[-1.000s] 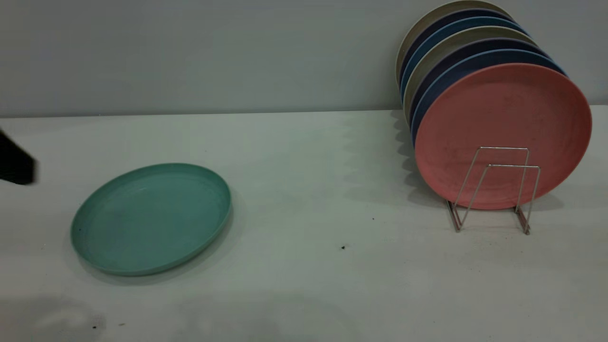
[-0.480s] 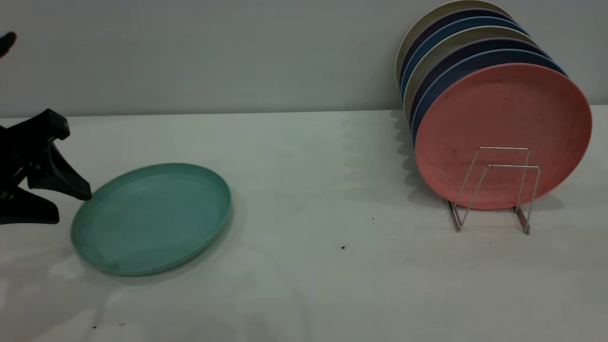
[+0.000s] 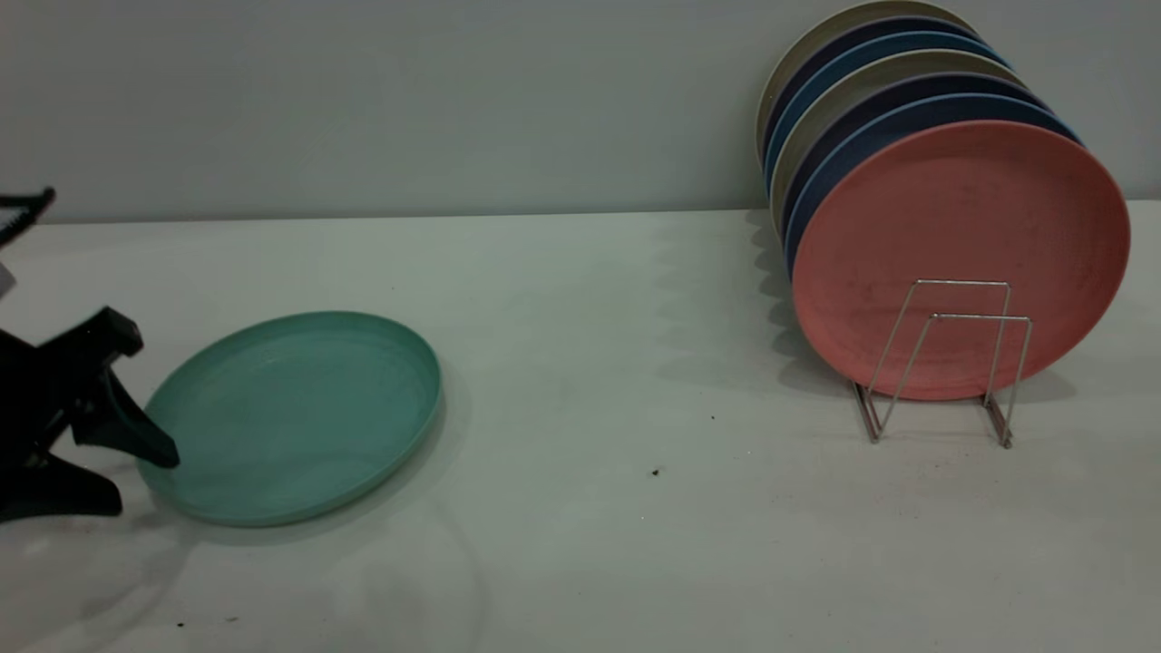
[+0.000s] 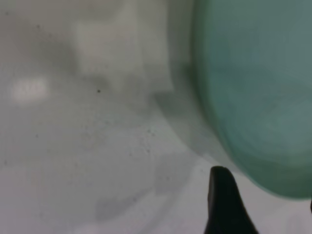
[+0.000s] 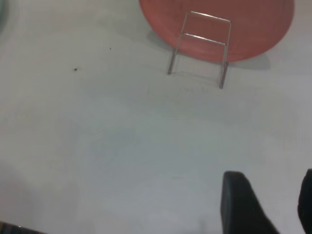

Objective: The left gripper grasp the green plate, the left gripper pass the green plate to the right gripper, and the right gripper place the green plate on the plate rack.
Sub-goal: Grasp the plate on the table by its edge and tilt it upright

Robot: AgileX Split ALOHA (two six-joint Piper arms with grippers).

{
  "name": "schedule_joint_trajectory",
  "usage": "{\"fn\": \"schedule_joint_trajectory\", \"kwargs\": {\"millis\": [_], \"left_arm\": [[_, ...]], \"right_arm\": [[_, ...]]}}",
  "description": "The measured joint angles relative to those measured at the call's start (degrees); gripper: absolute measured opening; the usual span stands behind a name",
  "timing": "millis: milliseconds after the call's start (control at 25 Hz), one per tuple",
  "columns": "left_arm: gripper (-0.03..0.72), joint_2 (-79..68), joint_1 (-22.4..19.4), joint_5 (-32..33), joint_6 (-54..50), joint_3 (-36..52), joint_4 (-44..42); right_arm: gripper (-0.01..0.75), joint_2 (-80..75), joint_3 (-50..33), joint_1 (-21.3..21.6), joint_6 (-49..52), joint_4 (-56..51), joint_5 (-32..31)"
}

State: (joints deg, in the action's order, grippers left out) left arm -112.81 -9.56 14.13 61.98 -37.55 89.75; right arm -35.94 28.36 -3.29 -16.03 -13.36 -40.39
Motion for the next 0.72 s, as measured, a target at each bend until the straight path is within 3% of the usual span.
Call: {"fn": "schedule_joint_trajectory", "kwargs": {"millis": [200, 720], "left_arm": [[0.445, -4.4, 0.0, 1.6, 10.2, -0.7, 10.2], [0.44, -10.1, 0.0, 2.2, 11.8, -5.3, 11.5]], "right_arm": [[0.311, 0.0, 0.0, 0.0, 0.0, -0.1, 0.0], [0.311, 0.0, 0.0, 0.0, 0.0, -0.1, 0.0]]}}
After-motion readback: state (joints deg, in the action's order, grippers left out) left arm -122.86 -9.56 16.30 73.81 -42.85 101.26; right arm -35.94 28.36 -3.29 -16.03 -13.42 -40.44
